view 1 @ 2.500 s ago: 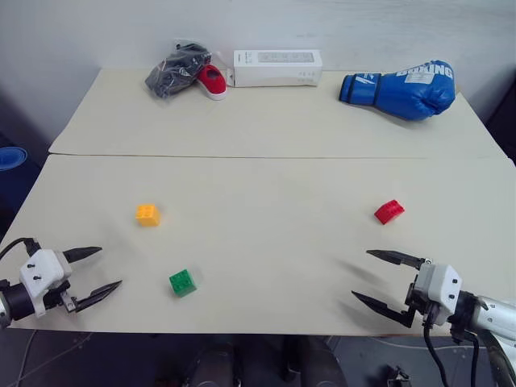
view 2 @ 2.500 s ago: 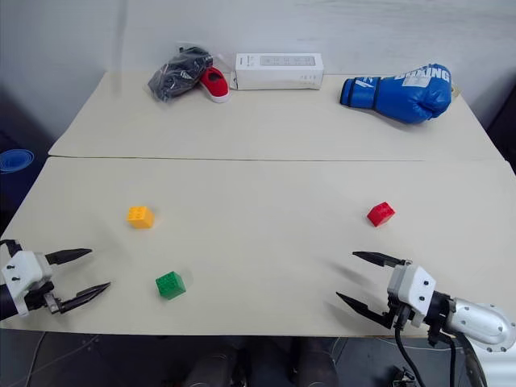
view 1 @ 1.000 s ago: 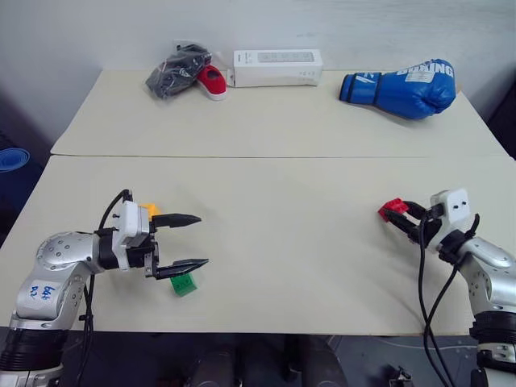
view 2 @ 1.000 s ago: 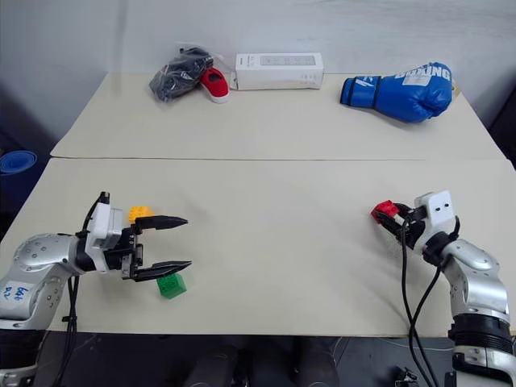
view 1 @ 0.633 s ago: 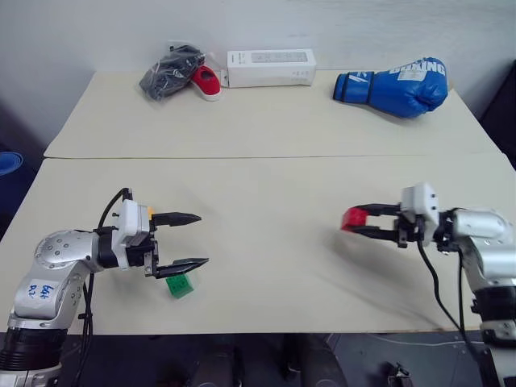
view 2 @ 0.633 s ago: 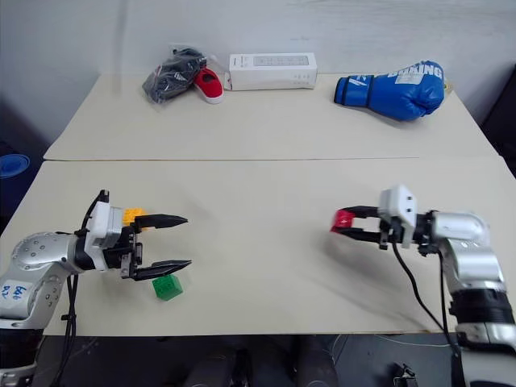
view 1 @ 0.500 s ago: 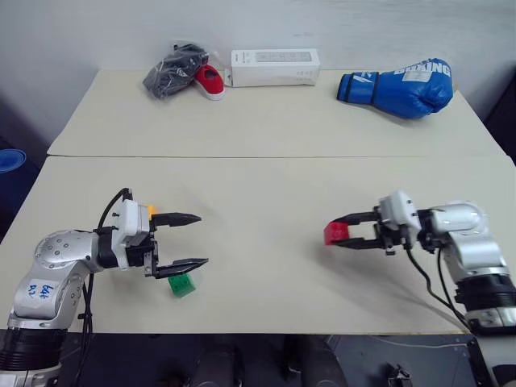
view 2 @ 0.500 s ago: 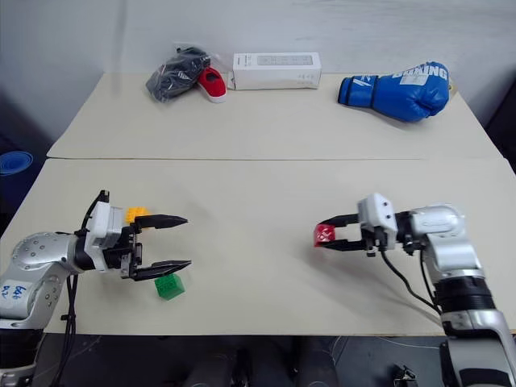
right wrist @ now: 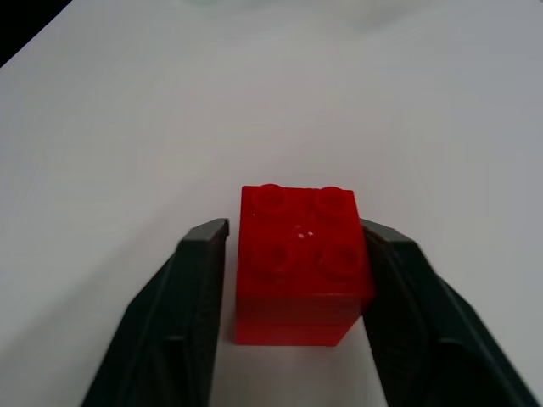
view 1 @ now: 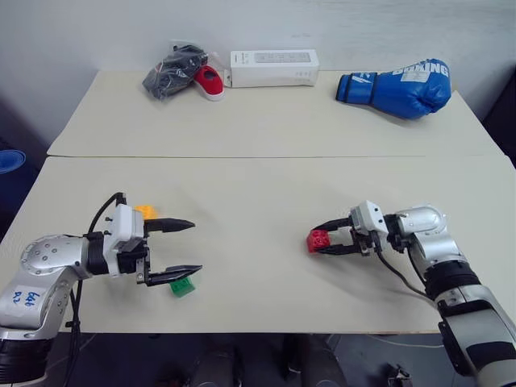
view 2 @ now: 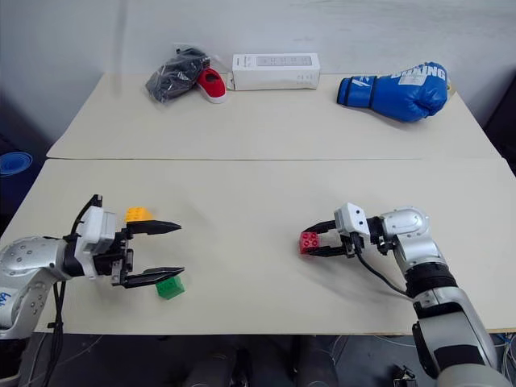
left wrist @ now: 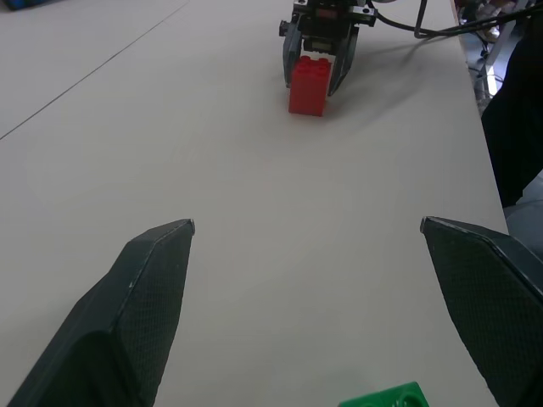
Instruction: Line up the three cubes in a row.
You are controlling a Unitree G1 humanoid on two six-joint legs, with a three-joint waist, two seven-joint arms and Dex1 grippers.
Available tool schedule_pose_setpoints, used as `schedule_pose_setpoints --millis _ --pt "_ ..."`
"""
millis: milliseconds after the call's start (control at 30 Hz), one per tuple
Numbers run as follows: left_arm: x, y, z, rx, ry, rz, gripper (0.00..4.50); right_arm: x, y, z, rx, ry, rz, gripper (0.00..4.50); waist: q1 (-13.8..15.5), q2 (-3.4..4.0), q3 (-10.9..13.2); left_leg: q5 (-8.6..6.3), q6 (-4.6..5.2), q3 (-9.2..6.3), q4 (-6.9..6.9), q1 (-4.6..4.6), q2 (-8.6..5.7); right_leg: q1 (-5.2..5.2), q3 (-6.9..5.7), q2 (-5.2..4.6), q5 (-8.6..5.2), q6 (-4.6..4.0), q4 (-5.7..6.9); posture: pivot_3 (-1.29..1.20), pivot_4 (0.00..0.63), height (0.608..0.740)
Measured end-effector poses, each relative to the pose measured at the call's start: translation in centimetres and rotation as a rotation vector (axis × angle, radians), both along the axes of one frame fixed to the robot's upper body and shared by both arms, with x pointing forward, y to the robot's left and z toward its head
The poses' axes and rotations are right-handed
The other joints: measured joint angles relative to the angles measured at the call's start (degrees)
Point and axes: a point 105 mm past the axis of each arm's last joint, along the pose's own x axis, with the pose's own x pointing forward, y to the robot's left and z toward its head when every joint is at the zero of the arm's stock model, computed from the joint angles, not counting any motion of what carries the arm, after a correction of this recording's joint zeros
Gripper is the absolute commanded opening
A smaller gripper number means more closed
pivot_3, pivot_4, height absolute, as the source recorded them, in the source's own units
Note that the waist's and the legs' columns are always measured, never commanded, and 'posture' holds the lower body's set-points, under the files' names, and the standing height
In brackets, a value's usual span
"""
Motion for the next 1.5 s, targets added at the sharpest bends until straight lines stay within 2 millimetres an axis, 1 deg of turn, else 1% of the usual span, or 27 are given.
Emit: schedule_pose_setpoints --millis 67,133,233,267,333,367,400,467,533,567,633,733,767,800,833,900,1000,1033,1067,1133,1200,1300,1400,1433,1500 --pt "0.0 0.2 0.1 0.003 -0.004 0.009 4.5 -0.1 0.1 0.1 0.002 -0.008 0.007 3.8 0.01 0.0 0.0 0.0 0.0 0.0 0.0 0.0 0.0 0.0 0.0 0.0 0.0 0.0 0.0 0.0 0.15 0.74" --pt "0.0 1.0 0.2 0.009 -0.007 0.038 4.5 -0.2 -0.2 1.0 0.016 -0.039 0.01 4.49 0.02 0.01 0.01 0.0 0.0 -0.01 0.0 -0.02 0.0 -0.02 0.0 -0.01 0.0 0.0 -0.01 0.0 0.15 0.74" --pt "-0.3 3.8 -0.2 0.02 0.022 0.138 4.5 -0.7 -1.7 3.0 0.054 -0.112 -0.022 4.49 0.17 0.01 0.0 -0.03 -0.03 -0.06 -0.02 -0.04 0.02 -0.02 -0.05 0.0 0.0 -0.01 -0.09 0.0 0.15 0.74" --pt "-0.6 4.8 -0.5 0.027 0.042 0.173 4.5 -1.0 -2.3 3.2 0.06 -0.12 -0.037 4.49 0.24 0.01 0.0 -0.05 -0.04 -0.07 -0.02 -0.03 0.03 -0.01 -0.05 0.01 -0.01 -0.01 -0.11 0.0 0.15 0.74" --pt "-1.1 6.5 -1.1 0.03 0.073 0.236 4.5 -1.8 -3.2 3.1 0.075 -0.117 -0.062 4.49 0.32 0.01 0.0 -0.07 -0.03 -0.06 -0.03 -0.04 0.04 -0.01 -0.06 0.01 -0.01 -0.01 -0.14 0.0 0.15 0.74" --pt "-1.4 7.1 -1.4 0.03 0.087 0.254 4.5 -2.2 -3.3 3.1 0.096 -0.11 -0.066 4.49 0.35 0.0 0.01 -0.07 -0.01 -0.05 -0.02 -0.04 0.03 -0.02 -0.04 -0.01 -0.01 -0.01 -0.13 0.0 0.15 0.74" --pt "-2.1 8.3 -1.9 0.04 0.104 0.289 4.5 -3.1 -3.2 3.3 0.148 -0.121 -0.053 4.49 0.36 0.01 0.0 -0.08 -0.04 -0.06 -0.04 -0.04 0.05 -0.03 -0.04 0.0 -0.01 -0.01 -0.13 0.0 0.15 0.74" --pt "-3.8 11.8 -3.1 0.07 0.168 0.417 4.5 -5.1 -3.8 3.2 0.224 -0.119 -0.064 4.49 0.45 0.0 0.0 -0.15 -0.11 -0.08 -0.13 -0.01 0.09 -0.03 -0.08 0.04 -0.04 -0.07 -0.16 0.0 0.15 0.74" --pt "-5.4 14.8 -4.2 0.083 0.222 0.537 4.5 -6.7 -4.7 2.5 0.263 -0.092 -0.101 4.49 0.46 0.0 0.0 -0.2 -0.08 -0.06 -0.19 -0.01 0.11 -0.03 -0.1 0.07 -0.05 -0.08 -0.24 0.0 0.15 0.74" --pt "-6.1 15.7 -4.6 0.086 0.242 0.573 4.5 -7.3 -4.8 2.1 0.272 -0.068 -0.111 4.49 0.48 0.0 0.01 -0.23 -0.03 -0.03 -0.17 -0.02 0.1 -0.03 -0.08 0.04 -0.04 -0.07 -0.29 0.0 0.15 0.74" --pt "-6.5 16.0 -4.8 0.098 0.241 0.578 4.5 -8.2 -4.8 2.0 0.292 -0.041 -0.111 4.49 0.5 -0.04 0.01 -0.31 0.01 0.0 -0.14 0.03 0.06 0.0 0.02 -0.08 0.01 -0.02 -0.46 0.0 0.15 0.74" --pt "-7.0 15.7 -5.0 0.1 0.247 0.562 4.5 -9.1 -4.9 2.1 0.308 -0.029 -0.114 4.49 0.79 -0.1 -0.03 -0.47 -0.28 -0.05 -0.14 0.08 0.05 0.01 0.04 -0.15 0.06 -0.07 -0.47 0.0 0.15 0.74" --pt "-6.9 14.8 -5.1 0.088 0.242 0.536 4.5 -9.4 -5.1 2.1 0.308 -0.03 -0.122 4.49 0.9 -0.1 -0.02 -0.48 -0.28 -0.06 -0.15 0.04 0.05 -0.01 0.04 -0.15 0.06 -0.08 -0.48 0.0 0.15 0.74" --pt "-6.6 13.5 -5.0 0.077 0.231 0.487 4.5 -9.6 -5.2 1.9 0.307 -0.026 -0.128 4.49 1.22 -0.09 -0.02 -0.51 -0.3 -0.07 -0.15 0.04 0.05 -0.02 0.04 -0.15 0.05 -0.08 -0.49 0.0 0.15 0.74" --pt "-6.2 11.8 -4.9 0.064 0.219 0.424 4.5 -9.7 -5.1 1.9 0.307 -0.025 -0.126 4.49 1.45 -0.09 -0.02 -0.51 -0.31 -0.06 -0.15 0.04 0.05 -0.02 0.05 -0.15 0.06 -0.08 -0.5 0.0 0.15 0.74" --pt "-5.4 8.5 -4.4 0.041 0.182 0.312 4.5 -9.8 -4.8 2.2 0.307 -0.043 -0.108 4.49 1.63 -0.09 -0.02 -0.48 -0.31 -0.05 -0.15 0.04 0.06 -0.02 0.06 -0.13 0.06 -0.08 -0.47 0.0 0.15 0.74" --pt "-4.2 6.0 -3.9 0.011 0.139 0.26 4.5 -9.8 -4.8 2.4 0.304 -0.052 -0.111 4.49 1.69 -0.05 -0.02 -0.32 -0.06 0.0 -0.15 0.06 0.07 -0.02 0.06 -0.06 0.05 -0.09 -0.45 0.0 0.15 0.74" --pt "-3.9 5.3 -3.9 0.0 0.135 0.25 4.5 -9.8 -4.8 2.4 0.3 -0.052 -0.111 4.49 1.68 -0.02 -0.03 -0.32 -0.05 0.01 -0.15 0.07 0.07 -0.02 0.05 -0.06 0.05 -0.09 -0.43 0.0 0.15 0.74" --pt "-3.4 4.1 -4.2 -0.017 0.129 0.236 4.5 -9.7 -4.8 2.3 0.297 -0.052 -0.112 4.49 1.69 -0.02 -0.03 -0.31 -0.03 0.02 -0.15 0.07 0.07 -0.01 0.06 -0.04 0.06 -0.08 -0.43 0.0 0.15 0.74" --pt "-3.2 3.0 -5.1 -0.029 0.148 0.223 4.12 -9.7 -4.8 2.4 0.295 -0.056 -0.112 4.5 1.63 -0.03 -0.03 -0.31 -0.03 0.04 -0.15 0.07 0.07 -0.02 0.06 -0.01 0.05 -0.08 -0.41 0.0 0.15 0.74" --pt "-3.3 2.4 -6.1 -0.018 0.173 0.216 3.66 -9.7 -4.7 2.4 0.292 -0.06 -0.116 4.5 1.52 -0.03 -0.03 -0.3 -0.03 0.05 -0.15 0.07 0.08 -0.02 0.06 0.01 0.05 -0.08 -0.41 0.0 0.15 0.74" --pt "-3.2 1.7 -7.3 0.001 0.176 0.207 2.71 -9.7 -4.5 2.7 0.291 -0.075 -0.114 4.5 1.75 -0.03 -0.03 -0.29 -0.01 0.06 -0.14 0.08 0.07 -0.02 0.06 0.0 0.06 -0.08 -0.41 0.0 0.15 0.74" --pt "-2.6 0.9 -7.7 0.003 0.15 0.209 1.69 -9.7 -4.6 2.7 0.293 -0.08 -0.13 4.5 2.05 -0.04 -0.04 -0.28 0.0 0.04 -0.13 0.07 0.07 -0.01 0.05 -0.01 0.06 -0.08 -0.41 0.0 0.15 0.74" --pt "-2.4 0.8 -7.6 0.003 0.137 0.206 1.49 -9.7 -4.7 2.8 0.293 -0.082 -0.138 4.5 2.19 -0.05 -0.05 -0.28 0.0 0.02 -0.13 0.07 0.07 0.0 0.04 -0.02 0.05 -0.08 -0.42 0.0 0.15 0.74" --pt "-2.2 0.5 -7.5 0.002 0.135 0.188 1.49 -9.9 -4.9 2.7 0.291 -0.085 -0.155 4.5 2.2 -0.05 -0.05 -0.28 0.0 0.02 -0.13 0.07 0.07 0.0 0.04 -0.02 0.06 -0.08 -0.42 0.0 0.15 0.74"
